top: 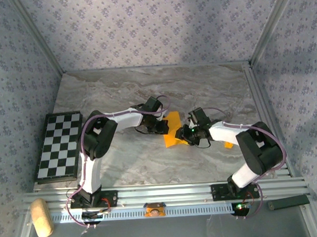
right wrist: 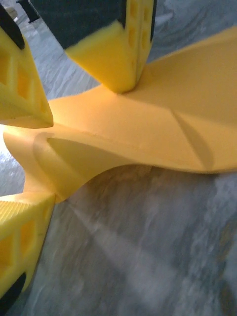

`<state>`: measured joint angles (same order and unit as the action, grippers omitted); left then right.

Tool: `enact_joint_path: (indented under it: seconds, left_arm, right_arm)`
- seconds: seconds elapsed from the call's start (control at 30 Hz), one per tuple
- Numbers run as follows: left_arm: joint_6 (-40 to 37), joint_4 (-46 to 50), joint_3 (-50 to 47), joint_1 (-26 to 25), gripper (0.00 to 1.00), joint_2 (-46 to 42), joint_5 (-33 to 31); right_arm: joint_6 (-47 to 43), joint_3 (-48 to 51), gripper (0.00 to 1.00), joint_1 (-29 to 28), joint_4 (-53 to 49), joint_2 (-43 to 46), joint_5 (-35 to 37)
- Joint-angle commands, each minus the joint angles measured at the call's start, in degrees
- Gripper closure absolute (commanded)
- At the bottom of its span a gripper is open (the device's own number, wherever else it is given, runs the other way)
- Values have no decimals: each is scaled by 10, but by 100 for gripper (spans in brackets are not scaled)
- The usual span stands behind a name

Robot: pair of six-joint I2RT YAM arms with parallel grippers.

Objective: Fold a paper plane with a square sheet of paper (pick it up from the middle)
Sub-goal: Turn over the paper at the center of the table.

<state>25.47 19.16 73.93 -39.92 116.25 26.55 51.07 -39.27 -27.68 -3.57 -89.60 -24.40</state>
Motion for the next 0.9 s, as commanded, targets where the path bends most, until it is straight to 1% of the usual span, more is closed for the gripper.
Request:
enact_joint_path:
  seconds: [0.0, 0.13, 0.23, 0.27, 0.43, 0.57, 0.7, 0.87]
  left_arm:
    - [-10, 22, -17, -8, 96, 11, -12]
    - [-12, 26, -18, -8, 96, 10, -12]
    - [-12, 24, -19, -8, 96, 10, -12]
    - [-12, 24, -19, -8, 96, 10, -12]
    - [-13, 25, -18, -8, 96, 12, -11]
    - [-13, 26, -15, -8, 96, 8, -11]
    - [-13, 25, -16, -8, 96, 7, -10]
    - [-15, 26, -16, -7, 96, 4, -8]
  right_arm:
    - [14, 0, 57, 4, 54, -14, -14]
    - [16, -2, 53, 19, 87, -22, -35]
    - [7, -7, 47, 25, 103, -26, -52]
    - [-2, -13, 47, 26, 103, -33, -63]
    - [-23, -29, 47, 35, 91, -48, -64]
    - [-33, -21, 52, 57, 126, -55, -98]
    - [-46, -26, 56, 77, 138, -77, -137]
    - [-51, -26, 58, 85, 146, -95, -146]
